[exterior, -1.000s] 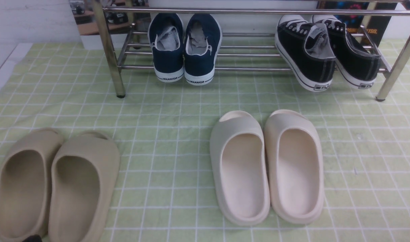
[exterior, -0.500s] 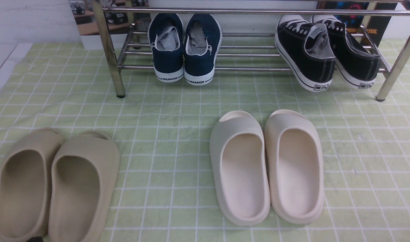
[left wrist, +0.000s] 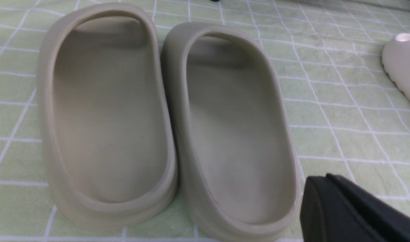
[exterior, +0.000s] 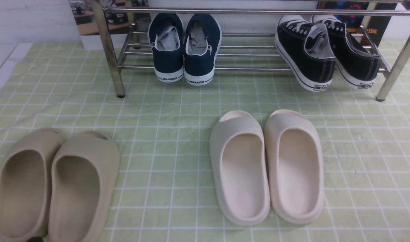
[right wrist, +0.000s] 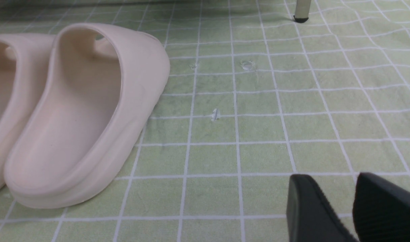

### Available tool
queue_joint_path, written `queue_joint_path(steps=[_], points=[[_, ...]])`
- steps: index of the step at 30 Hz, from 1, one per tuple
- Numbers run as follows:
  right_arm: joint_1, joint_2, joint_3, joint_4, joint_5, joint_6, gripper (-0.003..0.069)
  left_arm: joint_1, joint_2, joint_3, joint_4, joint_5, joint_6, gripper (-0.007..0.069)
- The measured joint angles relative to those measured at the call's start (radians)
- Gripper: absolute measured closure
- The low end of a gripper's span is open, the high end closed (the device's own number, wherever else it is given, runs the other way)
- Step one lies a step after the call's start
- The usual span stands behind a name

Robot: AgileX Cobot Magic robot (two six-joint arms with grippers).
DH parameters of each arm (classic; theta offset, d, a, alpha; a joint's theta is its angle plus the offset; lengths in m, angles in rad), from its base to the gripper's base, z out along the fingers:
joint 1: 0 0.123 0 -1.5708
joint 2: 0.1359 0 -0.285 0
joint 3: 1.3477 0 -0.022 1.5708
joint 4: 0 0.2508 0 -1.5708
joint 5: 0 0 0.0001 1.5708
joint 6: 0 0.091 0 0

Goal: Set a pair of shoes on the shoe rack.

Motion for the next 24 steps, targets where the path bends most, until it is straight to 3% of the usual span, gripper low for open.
queue_joint_path(steps=[24], points=[[0.000, 0.000, 0.000, 0.000, 0.000, 0.000, 0.0420, 0.010, 0.000, 0.000, -0.001, 0.001, 0.000, 0.0622]])
